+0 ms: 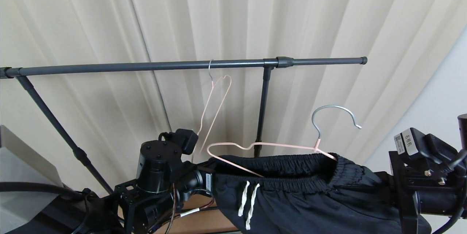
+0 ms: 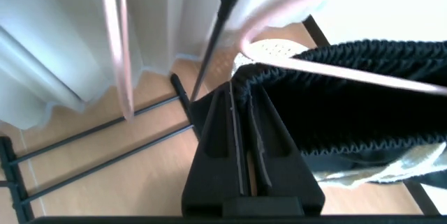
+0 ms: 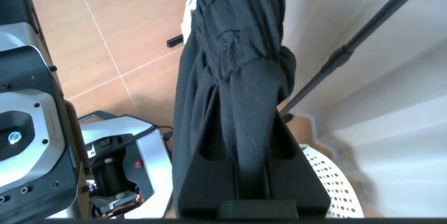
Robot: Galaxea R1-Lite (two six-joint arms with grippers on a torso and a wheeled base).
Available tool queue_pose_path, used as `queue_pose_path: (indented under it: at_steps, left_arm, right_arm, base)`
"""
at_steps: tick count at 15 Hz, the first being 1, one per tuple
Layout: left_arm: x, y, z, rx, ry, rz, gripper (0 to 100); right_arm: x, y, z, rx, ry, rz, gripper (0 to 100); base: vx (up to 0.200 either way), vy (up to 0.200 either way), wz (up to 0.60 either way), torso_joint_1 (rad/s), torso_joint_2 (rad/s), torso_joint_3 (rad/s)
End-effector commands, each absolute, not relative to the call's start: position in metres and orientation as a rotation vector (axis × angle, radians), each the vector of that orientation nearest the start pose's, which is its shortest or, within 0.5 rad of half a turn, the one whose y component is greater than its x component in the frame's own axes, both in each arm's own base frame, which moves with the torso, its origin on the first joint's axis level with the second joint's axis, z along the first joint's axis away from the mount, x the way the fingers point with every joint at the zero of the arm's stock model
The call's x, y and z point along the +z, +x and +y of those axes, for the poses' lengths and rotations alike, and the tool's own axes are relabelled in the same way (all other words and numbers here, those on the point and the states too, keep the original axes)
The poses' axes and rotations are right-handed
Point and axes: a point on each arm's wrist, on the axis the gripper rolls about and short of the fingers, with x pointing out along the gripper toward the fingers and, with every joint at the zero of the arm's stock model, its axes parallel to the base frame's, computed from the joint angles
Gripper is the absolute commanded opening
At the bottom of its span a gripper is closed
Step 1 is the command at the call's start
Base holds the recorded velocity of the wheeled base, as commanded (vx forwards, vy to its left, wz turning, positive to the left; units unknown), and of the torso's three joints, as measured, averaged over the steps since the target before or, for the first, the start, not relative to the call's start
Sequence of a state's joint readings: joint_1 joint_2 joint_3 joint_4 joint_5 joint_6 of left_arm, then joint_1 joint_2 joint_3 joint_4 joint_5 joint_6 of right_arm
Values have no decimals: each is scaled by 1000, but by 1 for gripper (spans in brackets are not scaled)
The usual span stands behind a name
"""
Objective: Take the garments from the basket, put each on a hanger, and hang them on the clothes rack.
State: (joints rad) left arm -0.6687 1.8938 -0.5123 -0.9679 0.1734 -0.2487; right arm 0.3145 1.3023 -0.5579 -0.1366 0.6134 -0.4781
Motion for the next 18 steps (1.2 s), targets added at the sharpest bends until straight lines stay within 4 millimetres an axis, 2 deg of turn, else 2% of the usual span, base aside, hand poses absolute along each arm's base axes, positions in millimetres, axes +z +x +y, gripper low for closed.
queue_pose_path:
  at_steps: [1,8,18]
  left_arm:
    - [87,241,-175,-410,-66,429,0]
    - [98,256,-169,-379,-68,375,0]
    - [114,263,-170,-386,-46,309,0]
  right_arm:
    - [169,167,68,1026,-337,397,0]
    - [165,165,67,1032,-350,406,0]
    - [160,166,63,1020,-378,412,0]
  base:
    - [0,0,0,0,0,0]
    - [0,0,0,0,0,0]
    - [0,0,0,0,0,0]
